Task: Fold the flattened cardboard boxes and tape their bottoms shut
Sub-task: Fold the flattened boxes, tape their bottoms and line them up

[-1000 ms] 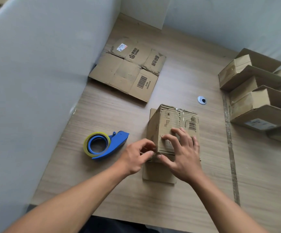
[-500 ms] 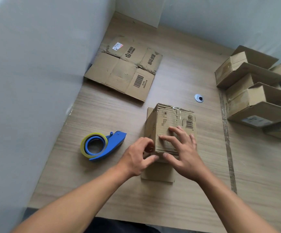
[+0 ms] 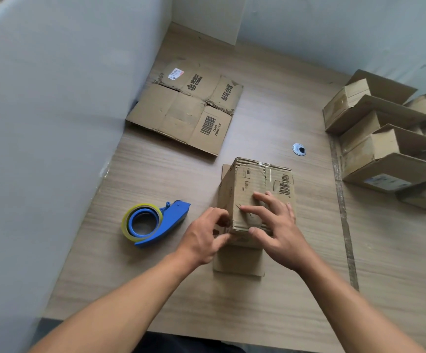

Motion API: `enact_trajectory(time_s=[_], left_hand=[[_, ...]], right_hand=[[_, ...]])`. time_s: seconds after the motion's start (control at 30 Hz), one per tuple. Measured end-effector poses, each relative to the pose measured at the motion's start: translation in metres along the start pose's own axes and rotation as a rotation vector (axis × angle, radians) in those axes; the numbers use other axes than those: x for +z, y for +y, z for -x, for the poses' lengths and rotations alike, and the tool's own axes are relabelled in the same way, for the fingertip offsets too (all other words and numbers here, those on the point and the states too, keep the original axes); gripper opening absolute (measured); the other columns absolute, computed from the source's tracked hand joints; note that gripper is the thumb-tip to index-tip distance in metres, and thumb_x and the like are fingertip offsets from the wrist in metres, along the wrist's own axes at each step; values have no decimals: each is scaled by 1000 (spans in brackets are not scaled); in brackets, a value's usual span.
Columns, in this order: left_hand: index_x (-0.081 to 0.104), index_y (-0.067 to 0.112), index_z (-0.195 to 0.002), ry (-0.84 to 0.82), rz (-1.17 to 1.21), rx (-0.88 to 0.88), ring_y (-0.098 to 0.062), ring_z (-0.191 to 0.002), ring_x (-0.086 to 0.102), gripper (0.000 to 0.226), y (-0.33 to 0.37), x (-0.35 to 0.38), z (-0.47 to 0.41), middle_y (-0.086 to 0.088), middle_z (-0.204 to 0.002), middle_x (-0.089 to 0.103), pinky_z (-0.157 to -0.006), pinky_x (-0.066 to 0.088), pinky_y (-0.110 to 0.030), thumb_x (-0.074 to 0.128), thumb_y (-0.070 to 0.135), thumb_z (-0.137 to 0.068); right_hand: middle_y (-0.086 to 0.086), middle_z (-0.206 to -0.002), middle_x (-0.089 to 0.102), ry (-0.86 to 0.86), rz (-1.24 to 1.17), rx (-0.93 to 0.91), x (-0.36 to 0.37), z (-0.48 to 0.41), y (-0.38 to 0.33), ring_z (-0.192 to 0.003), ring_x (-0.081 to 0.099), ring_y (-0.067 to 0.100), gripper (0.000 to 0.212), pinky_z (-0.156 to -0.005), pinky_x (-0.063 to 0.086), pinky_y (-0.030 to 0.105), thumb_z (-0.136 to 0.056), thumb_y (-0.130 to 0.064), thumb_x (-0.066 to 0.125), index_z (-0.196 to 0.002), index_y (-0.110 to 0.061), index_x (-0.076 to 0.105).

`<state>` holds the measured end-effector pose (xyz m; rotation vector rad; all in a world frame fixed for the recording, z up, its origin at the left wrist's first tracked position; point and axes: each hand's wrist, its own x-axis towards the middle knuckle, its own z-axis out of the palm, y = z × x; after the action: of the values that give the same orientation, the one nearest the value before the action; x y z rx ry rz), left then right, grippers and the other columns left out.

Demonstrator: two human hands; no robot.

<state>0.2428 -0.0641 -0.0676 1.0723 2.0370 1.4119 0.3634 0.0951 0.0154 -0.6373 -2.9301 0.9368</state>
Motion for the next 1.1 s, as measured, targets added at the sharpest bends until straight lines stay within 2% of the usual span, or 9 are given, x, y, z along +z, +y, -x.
enact_trajectory(time_s=[0.07, 0.2, 0.37, 0.5, 0.63, 0.73, 0.83, 0.93, 1.1], left_hand=[[63, 17, -105, 52, 67, -20, -3, -94, 58, 32, -2, 4, 4, 6, -98, 61, -74, 55, -19, 82, 17, -79], [65, 18, -106, 176, 64, -19, -3, -93, 60, 27, -4, 18, 12, 11, -100, 61, -72, 55, -25, 75, 21, -81], [56, 20, -108, 258, -6, 46, -16, -104, 59, 20, -10, 37, 18, -3, -114, 59, -85, 53, -27, 58, 25, -89], [68, 13, -107, 326, 53, -82, -11, -103, 61, 18, -16, 49, 31, 5, -110, 62, -90, 45, -12, 63, 16, -90], [70, 24, -109, 330, 238, -244, 3, -99, 65, 20, -14, 44, 37, 13, -114, 62, -84, 51, -17, 72, 20, -89], [67, 24, -120, 332, 242, -168, 1, -102, 64, 36, -3, 36, 32, 15, -121, 61, -83, 50, -13, 76, 23, -85], [65, 27, -114, 282, 125, -29, -3, -97, 64, 31, -1, 31, 21, 15, -113, 62, -81, 53, -19, 70, 32, -84], [61, 28, -109, 171, 25, 11, -8, -88, 65, 30, -10, 18, 9, 10, -104, 62, -74, 53, -18, 64, 42, -83], [64, 10, -110, -191, -161, 20, -10, -89, 59, 39, -16, -15, -26, 8, -101, 58, -73, 44, -12, 83, 25, -78]], right_hand=[[-21, -145, 33, 25, -13, 3, 2, -1, -1, -150, 14, 10, 46, -121, -2, 51, -76, -57, 44, -121, -55, 52], [-20, -145, 35, 68, 10, -9, 6, 0, 0, -150, 16, 12, 47, -120, 0, 54, -77, -56, 46, -123, -51, 55], [-12, -152, 37, 92, 58, -15, 12, 3, 3, -151, 15, 14, 51, -120, 1, 55, -79, -54, 48, -127, -43, 58], [-11, -151, 38, 100, 66, -30, 14, 3, 2, -151, 16, 15, 48, -119, 3, 59, -79, -52, 50, -127, -44, 56], [-12, -150, 39, 101, 50, -33, 12, 3, 3, -151, 17, 14, 47, -118, 5, 61, -79, -52, 50, -126, -49, 52], [-12, -150, 39, 102, 40, -31, 11, 3, 4, -150, 18, 15, 48, -118, 6, 61, -80, -53, 50, -126, -44, 58], [-10, -152, 38, 93, 45, -30, 10, 3, 4, -151, 17, 15, 51, -118, 5, 59, -79, -55, 48, -127, -42, 60], [-9, -153, 36, 69, 49, -22, 8, 2, 3, -151, 15, 15, 55, -119, 2, 56, -78, -57, 45, -128, -41, 60], [-7, -153, 35, 57, 92, -43, 7, 1, 4, -150, 14, 15, 60, -119, 3, 55, -76, -58, 43, -130, -38, 59]])
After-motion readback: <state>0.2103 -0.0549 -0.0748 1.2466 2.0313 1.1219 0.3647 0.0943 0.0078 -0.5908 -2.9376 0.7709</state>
